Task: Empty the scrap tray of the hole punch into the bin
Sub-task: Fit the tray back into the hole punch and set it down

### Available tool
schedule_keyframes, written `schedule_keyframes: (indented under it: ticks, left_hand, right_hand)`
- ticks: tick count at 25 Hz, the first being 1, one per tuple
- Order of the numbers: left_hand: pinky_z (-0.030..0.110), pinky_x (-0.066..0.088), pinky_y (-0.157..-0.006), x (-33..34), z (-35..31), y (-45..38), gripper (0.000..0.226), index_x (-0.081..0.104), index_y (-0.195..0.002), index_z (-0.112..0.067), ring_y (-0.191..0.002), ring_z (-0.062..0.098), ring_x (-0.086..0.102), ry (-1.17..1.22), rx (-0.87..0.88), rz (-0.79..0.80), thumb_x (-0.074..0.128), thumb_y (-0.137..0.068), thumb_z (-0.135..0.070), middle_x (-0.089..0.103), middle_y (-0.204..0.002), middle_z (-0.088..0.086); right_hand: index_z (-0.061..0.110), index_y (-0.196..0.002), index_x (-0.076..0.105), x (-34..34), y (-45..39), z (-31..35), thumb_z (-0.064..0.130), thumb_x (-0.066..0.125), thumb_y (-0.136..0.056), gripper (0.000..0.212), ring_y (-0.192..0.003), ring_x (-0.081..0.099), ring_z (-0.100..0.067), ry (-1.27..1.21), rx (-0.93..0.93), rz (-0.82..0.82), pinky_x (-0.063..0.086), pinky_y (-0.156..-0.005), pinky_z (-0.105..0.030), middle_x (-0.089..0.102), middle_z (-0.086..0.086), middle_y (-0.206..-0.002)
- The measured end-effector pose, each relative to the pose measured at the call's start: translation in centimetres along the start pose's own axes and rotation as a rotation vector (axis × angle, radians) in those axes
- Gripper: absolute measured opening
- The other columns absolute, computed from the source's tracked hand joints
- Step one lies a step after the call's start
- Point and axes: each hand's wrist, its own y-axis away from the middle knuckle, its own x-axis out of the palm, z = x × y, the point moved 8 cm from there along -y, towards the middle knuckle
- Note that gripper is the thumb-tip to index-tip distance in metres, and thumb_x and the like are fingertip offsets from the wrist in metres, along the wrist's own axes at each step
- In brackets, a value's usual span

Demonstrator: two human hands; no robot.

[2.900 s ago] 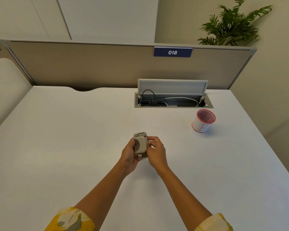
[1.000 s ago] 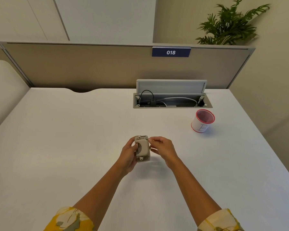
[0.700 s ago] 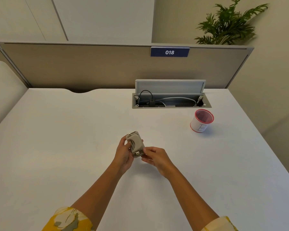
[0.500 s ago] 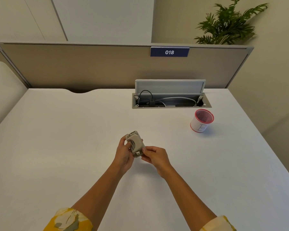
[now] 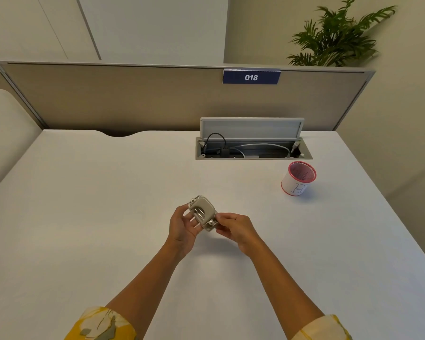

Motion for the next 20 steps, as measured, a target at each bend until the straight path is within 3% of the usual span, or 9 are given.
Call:
schedule_keyframes:
  ticks: [3, 6, 9, 12, 16, 20]
  left_hand:
    - [0.043, 0.061, -0.075, -0.2, 0.3, 0.1, 0.029, 0.062, -0.109, -0.008, -0.086, 0.034, 0.073, -0.15, -0.053, 0.009, 0.054, -0.097, -0.034, 0.073, -0.102, 0.019]
    - [0.046, 0.063, -0.074, 0.1, 1.1, 0.5, 0.028, 0.062, -0.104, -0.002, -0.083, 0.036, 0.071, -0.273, -0.181, 0.065, 0.058, -0.094, -0.028, 0.068, -0.097, 0.023]
    - [0.033, 0.059, -0.063, 0.6, 2.1, 1.1, 0.025, 0.072, -0.099, -0.001, -0.068, 0.025, 0.066, -0.531, -0.289, 0.189, 0.057, -0.09, -0.019, 0.066, -0.083, 0.017]
    - [0.026, 0.053, -0.059, 1.2, 3.0, 1.4, 0.028, 0.075, -0.105, 0.002, -0.065, 0.019, 0.062, -0.712, -0.315, 0.298, 0.054, -0.092, -0.012, 0.065, -0.077, 0.011]
    - [0.026, 0.057, -0.06, 1.0, 3.1, 1.0, 0.026, 0.072, -0.114, 0.003, -0.067, 0.018, 0.069, -0.696, -0.263, 0.286, 0.052, -0.098, -0.002, 0.074, -0.088, 0.015]
    - [0.027, 0.058, -0.058, 0.8, 2.9, 0.6, 0.022, 0.075, -0.107, 0.0, -0.066, 0.017, 0.069, -0.601, -0.183, 0.234, 0.055, -0.097, -0.003, 0.073, -0.087, 0.014]
  right_hand:
    - [0.005, -0.093, 0.076, -1.0, -0.3, 0.2, 0.007, 0.069, -0.087, 0.01, -0.082, 0.074, -0.021, -0.105, 0.047, -0.025, 0.061, -0.067, -0.027, 0.077, -0.009, -0.093]
    - [0.006, -0.095, 0.077, -2.0, -0.5, 0.8, 0.012, 0.073, -0.084, 0.013, -0.084, 0.072, -0.02, -0.1, 0.044, -0.044, 0.059, -0.068, -0.027, 0.077, -0.006, -0.092]
    - [0.013, -0.082, 0.08, -2.2, -0.4, 1.5, 0.017, 0.079, -0.077, 0.007, -0.072, 0.071, -0.012, 0.033, 0.026, -0.016, 0.056, -0.059, -0.021, 0.078, -0.001, -0.082]
    - [0.015, -0.079, 0.081, -1.9, -0.5, 1.8, 0.021, 0.085, -0.07, 0.012, -0.064, 0.07, -0.009, 0.184, -0.007, -0.006, 0.056, -0.056, -0.021, 0.079, -0.002, -0.078]
    - [0.009, -0.084, 0.08, -2.0, -0.4, 1.8, 0.028, 0.082, -0.076, 0.02, -0.067, 0.071, -0.012, 0.158, -0.028, -0.003, 0.057, -0.06, -0.023, 0.078, -0.005, -0.079]
    - [0.0, -0.101, 0.073, -2.0, -0.3, 1.6, 0.018, 0.062, -0.094, 0.022, -0.087, 0.072, -0.019, 0.089, -0.027, 0.024, 0.06, -0.067, -0.023, 0.075, -0.015, -0.1]
